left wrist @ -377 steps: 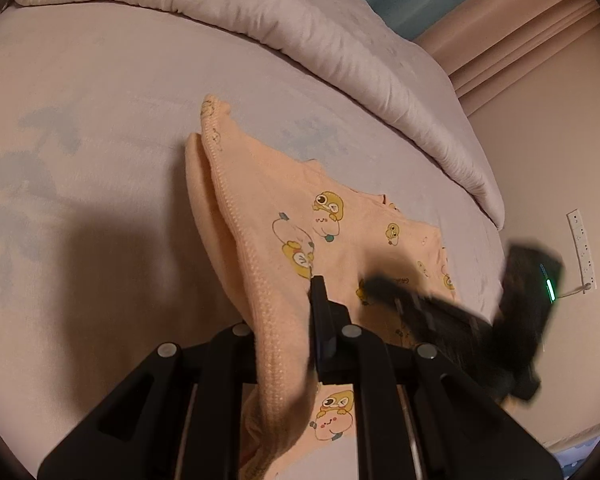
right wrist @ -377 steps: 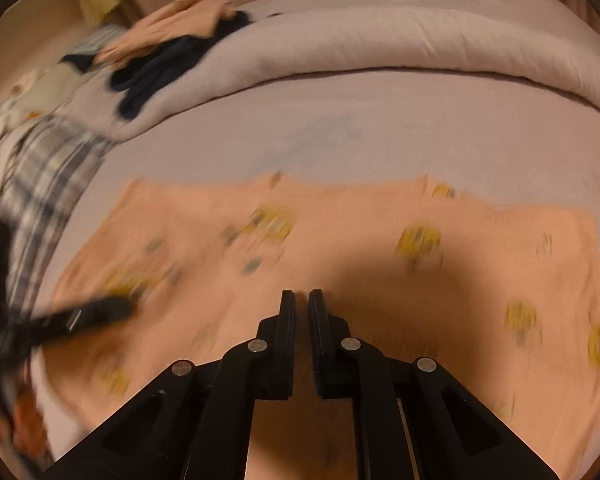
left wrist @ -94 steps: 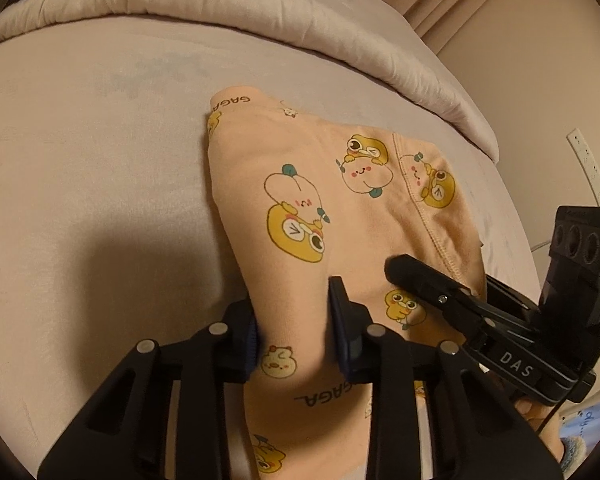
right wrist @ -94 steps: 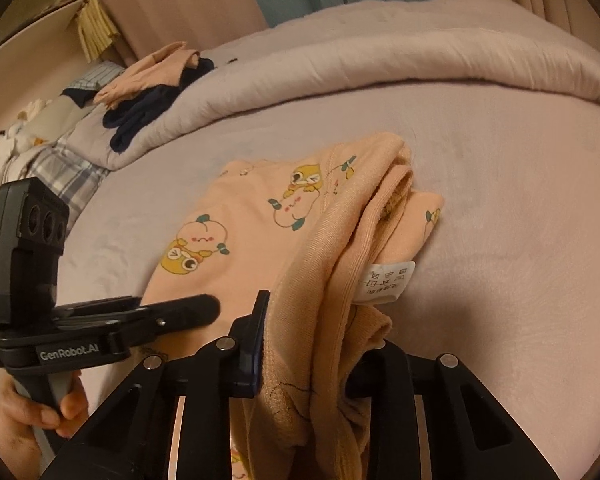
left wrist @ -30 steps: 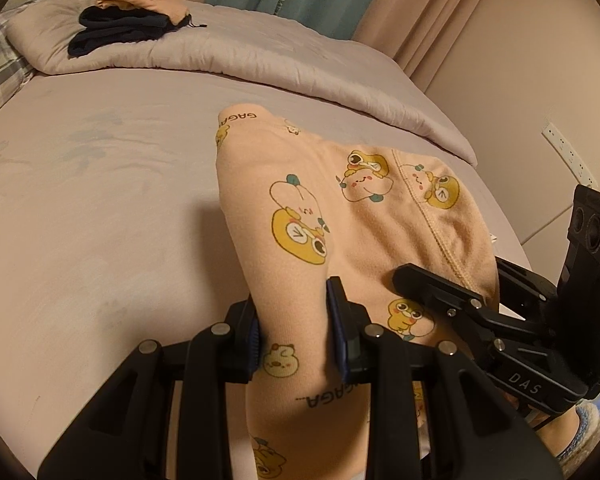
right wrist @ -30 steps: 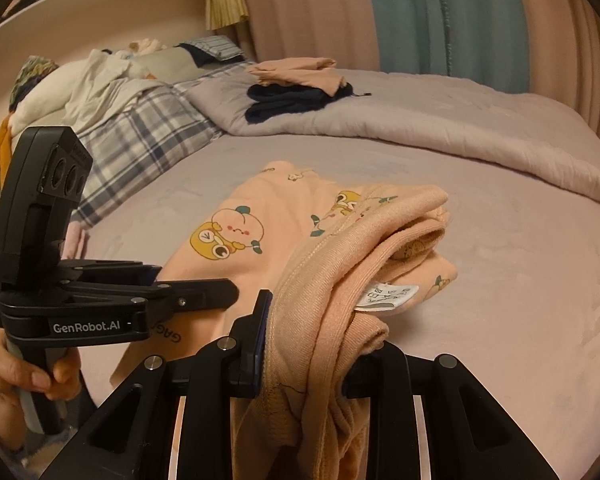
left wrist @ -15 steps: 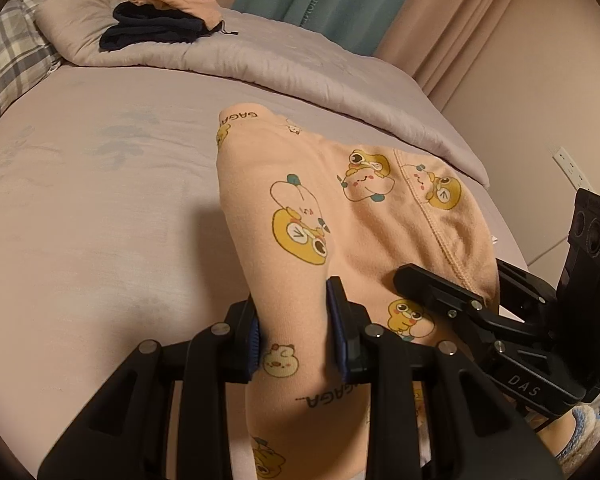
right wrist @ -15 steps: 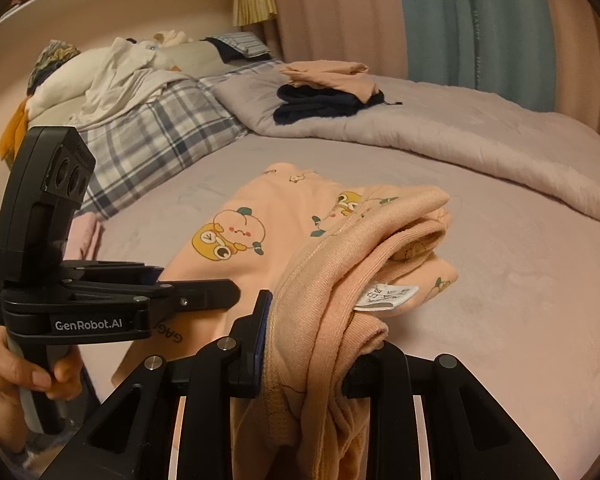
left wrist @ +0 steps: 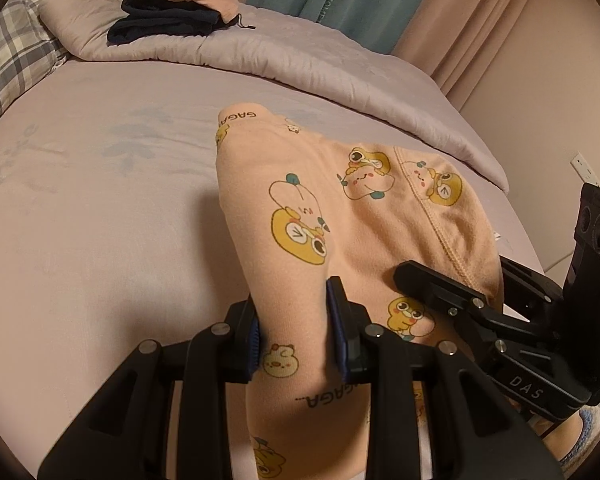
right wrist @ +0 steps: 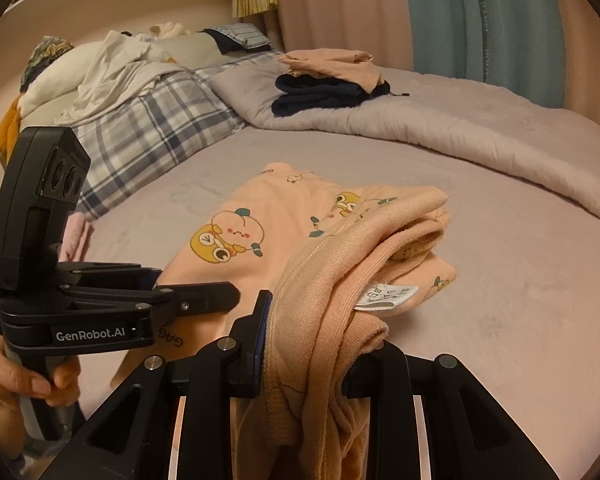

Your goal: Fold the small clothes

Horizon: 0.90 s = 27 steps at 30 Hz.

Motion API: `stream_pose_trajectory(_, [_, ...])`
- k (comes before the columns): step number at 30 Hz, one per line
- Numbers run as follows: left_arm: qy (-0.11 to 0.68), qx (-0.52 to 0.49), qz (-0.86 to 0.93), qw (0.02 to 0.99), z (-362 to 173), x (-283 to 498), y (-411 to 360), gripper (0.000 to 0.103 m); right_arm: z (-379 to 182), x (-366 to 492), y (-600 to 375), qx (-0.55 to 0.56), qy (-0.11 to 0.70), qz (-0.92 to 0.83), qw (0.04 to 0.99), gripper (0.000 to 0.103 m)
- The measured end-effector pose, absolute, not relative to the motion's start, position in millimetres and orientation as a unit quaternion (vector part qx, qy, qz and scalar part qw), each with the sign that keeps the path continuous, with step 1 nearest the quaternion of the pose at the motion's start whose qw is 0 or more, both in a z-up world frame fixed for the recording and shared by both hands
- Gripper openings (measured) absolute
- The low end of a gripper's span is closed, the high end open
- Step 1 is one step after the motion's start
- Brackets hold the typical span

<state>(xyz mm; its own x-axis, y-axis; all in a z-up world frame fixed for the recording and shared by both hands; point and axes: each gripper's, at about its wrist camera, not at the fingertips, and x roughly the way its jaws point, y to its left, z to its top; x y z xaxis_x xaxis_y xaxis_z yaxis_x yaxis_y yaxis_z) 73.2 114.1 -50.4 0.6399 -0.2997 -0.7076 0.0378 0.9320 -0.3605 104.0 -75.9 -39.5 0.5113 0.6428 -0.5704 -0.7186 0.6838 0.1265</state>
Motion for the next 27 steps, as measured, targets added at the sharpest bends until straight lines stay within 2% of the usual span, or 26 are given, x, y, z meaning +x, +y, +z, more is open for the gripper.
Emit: stream_pose_trajectory(27, [0.421, -0.135, -0.084, 0.893, -58.7, 136.2, 123.0, 0.029, -39.6, 147.3, -55.3, -0.062, 0.296, 0.380, 0.874, 0.029])
